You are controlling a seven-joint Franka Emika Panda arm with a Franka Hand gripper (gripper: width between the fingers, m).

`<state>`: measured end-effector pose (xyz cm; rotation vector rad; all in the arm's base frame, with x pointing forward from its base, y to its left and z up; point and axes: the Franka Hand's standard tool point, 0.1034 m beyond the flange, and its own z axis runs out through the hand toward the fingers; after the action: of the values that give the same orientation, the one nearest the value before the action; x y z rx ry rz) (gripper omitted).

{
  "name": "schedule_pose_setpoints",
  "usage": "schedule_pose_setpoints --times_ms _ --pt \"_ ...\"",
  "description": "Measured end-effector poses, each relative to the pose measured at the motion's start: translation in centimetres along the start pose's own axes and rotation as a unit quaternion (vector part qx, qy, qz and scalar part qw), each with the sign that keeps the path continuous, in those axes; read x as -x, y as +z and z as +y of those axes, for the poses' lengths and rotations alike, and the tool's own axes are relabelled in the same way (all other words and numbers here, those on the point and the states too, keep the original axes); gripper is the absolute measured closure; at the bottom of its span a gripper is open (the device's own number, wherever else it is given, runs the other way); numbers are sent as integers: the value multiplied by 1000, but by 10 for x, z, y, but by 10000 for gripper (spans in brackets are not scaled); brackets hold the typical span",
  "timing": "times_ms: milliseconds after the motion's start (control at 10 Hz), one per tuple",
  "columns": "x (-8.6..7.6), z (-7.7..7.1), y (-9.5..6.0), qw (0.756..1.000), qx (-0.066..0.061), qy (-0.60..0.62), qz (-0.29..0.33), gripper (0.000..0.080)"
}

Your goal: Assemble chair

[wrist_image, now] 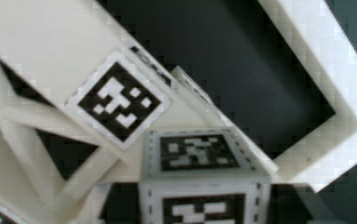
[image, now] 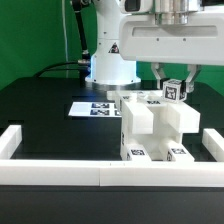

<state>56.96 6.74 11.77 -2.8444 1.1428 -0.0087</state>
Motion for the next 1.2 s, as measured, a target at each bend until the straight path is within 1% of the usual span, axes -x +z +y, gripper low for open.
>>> schedule_pose_setpoints --times_ms 100,200,400,500,700,1000,1100,1200 --pt "0 0 0 999 0 43 0 512" --pt "0 0 0 998 0 59 0 512" --pt "1 -1 0 991 0 137 -1 512" --pt "1 -1 0 989 0 150 -1 512" --pt "3 -2 0 969 -3 246 -4 512" --pt "4 -3 1 947 -3 322 -5 512" --pt "5 -4 1 930 -3 368 -6 512" --pt "5 -4 1 928 -3 374 -6 512"
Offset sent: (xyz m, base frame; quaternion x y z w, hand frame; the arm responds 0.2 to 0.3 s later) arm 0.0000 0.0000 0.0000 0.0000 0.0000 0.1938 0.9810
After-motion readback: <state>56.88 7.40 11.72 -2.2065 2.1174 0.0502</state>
